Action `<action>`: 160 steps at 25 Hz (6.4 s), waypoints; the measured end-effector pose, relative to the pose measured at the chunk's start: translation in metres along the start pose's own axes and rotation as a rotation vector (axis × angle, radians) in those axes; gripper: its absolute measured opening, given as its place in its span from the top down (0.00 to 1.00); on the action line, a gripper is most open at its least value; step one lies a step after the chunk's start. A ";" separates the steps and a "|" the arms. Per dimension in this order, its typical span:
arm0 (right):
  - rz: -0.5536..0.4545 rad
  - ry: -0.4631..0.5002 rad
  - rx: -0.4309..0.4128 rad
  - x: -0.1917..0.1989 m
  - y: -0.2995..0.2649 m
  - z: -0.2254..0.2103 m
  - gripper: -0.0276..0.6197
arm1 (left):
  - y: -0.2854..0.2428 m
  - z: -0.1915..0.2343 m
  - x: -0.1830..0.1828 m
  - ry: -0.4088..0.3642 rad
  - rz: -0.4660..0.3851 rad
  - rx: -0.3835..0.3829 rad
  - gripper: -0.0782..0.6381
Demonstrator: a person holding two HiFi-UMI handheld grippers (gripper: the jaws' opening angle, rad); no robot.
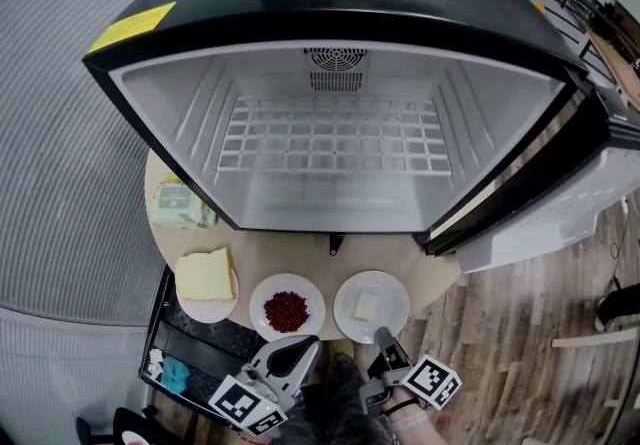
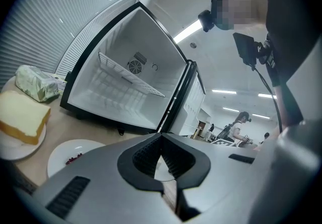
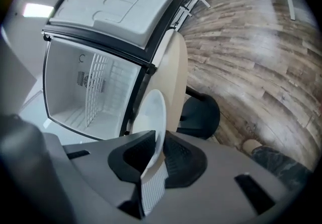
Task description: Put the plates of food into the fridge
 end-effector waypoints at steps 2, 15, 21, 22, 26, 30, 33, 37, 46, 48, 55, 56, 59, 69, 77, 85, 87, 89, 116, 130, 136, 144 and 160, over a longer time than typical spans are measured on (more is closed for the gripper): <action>-0.020 -0.058 -0.063 0.001 0.003 0.002 0.89 | 0.001 0.002 -0.001 0.002 -0.003 -0.001 0.90; -0.075 -0.144 -0.189 -0.010 0.014 0.034 0.93 | -0.007 0.001 -0.024 -0.047 -0.026 0.022 0.90; -0.109 -0.111 -0.205 -0.033 -0.013 0.058 0.93 | -0.038 0.012 -0.045 -0.099 -0.049 0.042 0.90; -0.118 -0.110 -0.205 -0.038 -0.020 0.062 0.93 | -0.044 0.014 -0.049 -0.111 -0.053 0.044 0.90; -0.155 -0.101 -0.202 -0.060 -0.049 0.076 0.93 | -0.072 0.022 -0.062 -0.136 -0.079 0.054 0.90; -0.192 -0.115 -0.206 -0.078 -0.078 0.090 0.93 | -0.102 0.034 -0.071 -0.163 -0.083 0.062 0.90; -0.222 -0.121 -0.196 -0.089 -0.098 0.098 0.93 | -0.124 0.042 -0.077 -0.208 -0.073 0.080 0.90; -0.251 -0.124 -0.159 -0.100 -0.123 0.108 0.93 | -0.144 0.052 -0.087 -0.220 -0.090 0.076 0.90; -0.271 -0.064 -0.106 -0.119 -0.154 0.127 0.93 | -0.166 0.074 -0.103 -0.194 -0.123 0.035 0.90; -0.276 -0.035 -0.088 -0.123 -0.158 0.130 0.93 | -0.168 0.076 -0.104 -0.187 -0.128 0.037 0.90; -0.294 0.033 0.005 -0.132 -0.165 0.135 0.93 | -0.170 0.073 -0.099 -0.153 -0.129 0.051 0.90; -0.296 0.039 0.016 -0.133 -0.166 0.135 0.93 | -0.170 0.073 -0.100 -0.152 -0.130 0.053 0.90; -0.283 0.102 0.071 -0.135 -0.167 0.137 0.93 | -0.169 0.073 -0.102 -0.149 -0.139 0.057 0.90; -0.288 0.509 0.316 -0.138 -0.165 0.141 0.82 | -0.158 0.071 -0.103 -0.131 -0.155 0.044 0.90; -0.315 0.575 0.332 -0.136 -0.155 0.140 0.74 | -0.143 0.068 -0.104 -0.136 -0.161 0.027 0.90; -0.304 0.659 0.164 -0.110 -0.129 0.154 0.74 | -0.112 0.062 -0.112 -0.158 -0.185 -0.009 0.90; -0.299 0.687 0.099 -0.098 -0.121 0.161 0.74 | -0.101 0.059 -0.114 -0.166 -0.194 -0.018 0.90; -0.294 0.711 0.042 -0.087 -0.113 0.167 0.74 | -0.089 0.057 -0.116 -0.175 -0.201 -0.027 0.90; -0.226 1.238 -0.387 0.032 0.046 0.241 0.94 | 0.067 0.014 -0.122 -0.214 -0.266 -0.109 0.90; -0.238 1.176 -0.352 0.034 0.056 0.234 0.94 | 0.077 0.002 -0.118 -0.190 -0.288 -0.082 0.90; -0.231 1.129 -0.341 0.033 0.054 0.230 0.94 | 0.080 0.002 -0.117 -0.192 -0.277 -0.087 0.90; -0.232 1.115 -0.338 0.030 0.053 0.230 0.94 | 0.078 0.002 -0.119 -0.187 -0.287 -0.085 0.90; -0.085 1.021 -0.244 0.056 0.030 0.195 0.94 | 0.089 0.022 -0.088 -0.139 -0.246 -0.171 0.90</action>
Point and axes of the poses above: the fingertips, and each gripper's own axes: y backward along the fingers, z to its left, x out of its underside, the point moved 8 cm from there along y, backward along the fingers, and after that the axes turned 3 degrees about -x, right-handed, at the moved point
